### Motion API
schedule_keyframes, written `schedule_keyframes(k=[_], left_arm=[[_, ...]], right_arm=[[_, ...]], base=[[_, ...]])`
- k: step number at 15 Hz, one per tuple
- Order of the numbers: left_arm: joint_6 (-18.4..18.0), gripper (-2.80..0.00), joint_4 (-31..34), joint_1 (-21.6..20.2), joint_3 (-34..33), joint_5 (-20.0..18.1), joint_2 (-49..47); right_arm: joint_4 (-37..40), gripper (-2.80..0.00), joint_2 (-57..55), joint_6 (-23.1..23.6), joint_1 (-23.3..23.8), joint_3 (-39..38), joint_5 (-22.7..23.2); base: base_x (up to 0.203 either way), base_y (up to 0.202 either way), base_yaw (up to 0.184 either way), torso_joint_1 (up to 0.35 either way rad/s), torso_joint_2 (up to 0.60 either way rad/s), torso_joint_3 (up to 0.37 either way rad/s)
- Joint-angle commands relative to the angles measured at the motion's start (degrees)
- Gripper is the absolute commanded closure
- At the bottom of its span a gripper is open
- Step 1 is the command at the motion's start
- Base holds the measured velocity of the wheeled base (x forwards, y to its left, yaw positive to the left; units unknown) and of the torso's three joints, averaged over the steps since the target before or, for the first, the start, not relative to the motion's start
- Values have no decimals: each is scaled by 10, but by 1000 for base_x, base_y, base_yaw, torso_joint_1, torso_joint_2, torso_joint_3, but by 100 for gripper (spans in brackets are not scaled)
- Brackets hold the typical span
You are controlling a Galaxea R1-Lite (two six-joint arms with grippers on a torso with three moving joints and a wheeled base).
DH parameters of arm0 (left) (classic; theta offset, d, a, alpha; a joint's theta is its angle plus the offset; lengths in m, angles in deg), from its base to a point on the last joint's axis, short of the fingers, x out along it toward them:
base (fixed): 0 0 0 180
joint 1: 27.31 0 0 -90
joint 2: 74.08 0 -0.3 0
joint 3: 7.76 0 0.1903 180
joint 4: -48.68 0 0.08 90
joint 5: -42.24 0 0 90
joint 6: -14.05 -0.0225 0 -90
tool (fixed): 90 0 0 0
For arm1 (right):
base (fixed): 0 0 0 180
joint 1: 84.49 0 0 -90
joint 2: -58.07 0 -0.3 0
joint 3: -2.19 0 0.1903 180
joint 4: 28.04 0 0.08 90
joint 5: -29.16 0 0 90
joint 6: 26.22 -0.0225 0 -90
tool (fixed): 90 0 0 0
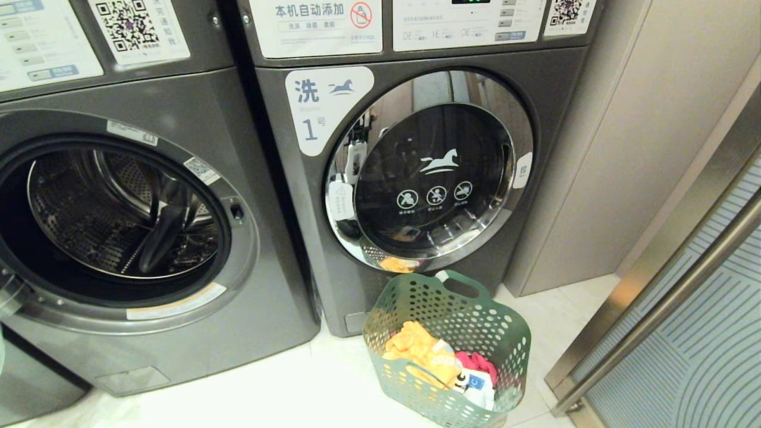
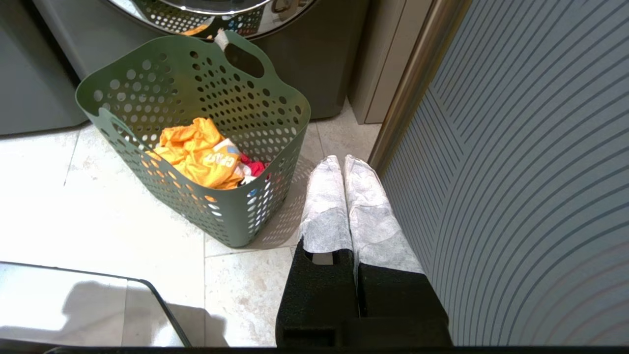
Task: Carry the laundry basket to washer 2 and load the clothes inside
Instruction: Open the lid of the washing machine
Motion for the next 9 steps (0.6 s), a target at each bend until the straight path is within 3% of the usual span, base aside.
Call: schedule_keyframes(k=[1,9], left_arm=[[0,0,1,0,0,0,-1],[-1,0,0,0,0,-1,-1]], right_arm=[[1,0,-1,1,0,-1,0],[1,0,-1,1,0,0,1]], base=[[0,0,0,0,0,0],[1,0,13,1,1,0]])
